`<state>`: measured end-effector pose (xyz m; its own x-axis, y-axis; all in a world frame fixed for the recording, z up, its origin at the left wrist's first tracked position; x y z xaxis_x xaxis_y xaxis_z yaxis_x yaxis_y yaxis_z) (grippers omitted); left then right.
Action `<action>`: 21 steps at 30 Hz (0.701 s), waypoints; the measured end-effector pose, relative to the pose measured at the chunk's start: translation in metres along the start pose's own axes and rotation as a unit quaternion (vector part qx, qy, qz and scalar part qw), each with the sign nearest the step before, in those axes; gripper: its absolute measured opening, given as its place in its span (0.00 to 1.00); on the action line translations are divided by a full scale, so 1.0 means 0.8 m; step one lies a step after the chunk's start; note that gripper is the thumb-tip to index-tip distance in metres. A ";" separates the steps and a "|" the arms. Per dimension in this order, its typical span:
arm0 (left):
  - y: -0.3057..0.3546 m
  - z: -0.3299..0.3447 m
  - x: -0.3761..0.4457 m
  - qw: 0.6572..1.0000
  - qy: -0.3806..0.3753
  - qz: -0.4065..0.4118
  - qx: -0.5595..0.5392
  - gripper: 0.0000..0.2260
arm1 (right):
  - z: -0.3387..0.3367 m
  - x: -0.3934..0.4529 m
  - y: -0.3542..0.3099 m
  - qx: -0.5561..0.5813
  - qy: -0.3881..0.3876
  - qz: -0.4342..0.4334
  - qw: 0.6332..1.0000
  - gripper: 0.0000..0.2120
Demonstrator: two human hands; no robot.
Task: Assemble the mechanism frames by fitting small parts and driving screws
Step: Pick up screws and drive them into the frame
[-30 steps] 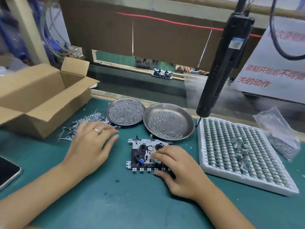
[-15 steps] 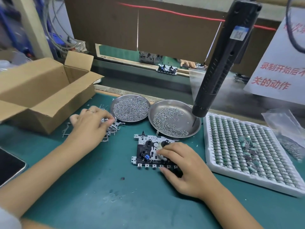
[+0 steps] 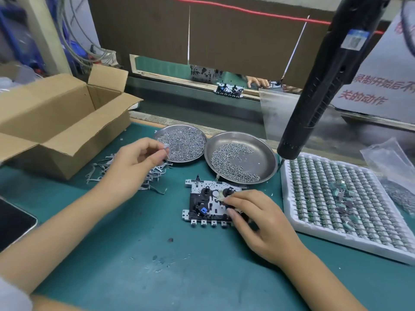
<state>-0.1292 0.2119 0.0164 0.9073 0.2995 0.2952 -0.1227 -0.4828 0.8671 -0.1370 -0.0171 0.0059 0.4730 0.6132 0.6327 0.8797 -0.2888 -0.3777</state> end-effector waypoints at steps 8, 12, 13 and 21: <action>0.064 0.111 -0.043 0.973 -0.154 0.161 -0.058 0.06 | 0.013 0.011 0.023 0.359 0.044 0.206 0.909 0.11; 0.048 0.122 -0.045 0.976 -0.156 0.137 -0.063 0.06 | 0.003 0.006 0.032 0.389 0.083 0.223 0.890 0.07; 0.046 0.122 -0.046 0.976 -0.159 0.136 -0.056 0.07 | -0.001 0.005 0.037 0.369 0.092 0.225 0.897 0.07; 0.043 0.109 -0.048 0.980 -0.129 0.141 0.056 0.07 | -0.010 0.002 0.036 0.140 0.086 0.151 0.975 0.07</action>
<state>-0.1328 0.1118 -0.0001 0.9173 -0.0695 0.3921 -0.3506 -0.6079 0.7124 -0.1104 -0.0302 0.0017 0.7305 0.3914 0.5596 0.6628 -0.2091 -0.7190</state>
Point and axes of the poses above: each hand's wrist, its own x-axis towards the middle knuckle, its own z-axis out of the palm, y = z × x, the point moved 10 cm from there along x, towards the middle knuckle, and after that the axes turned 7 degrees about x, right-handed, at the moved point
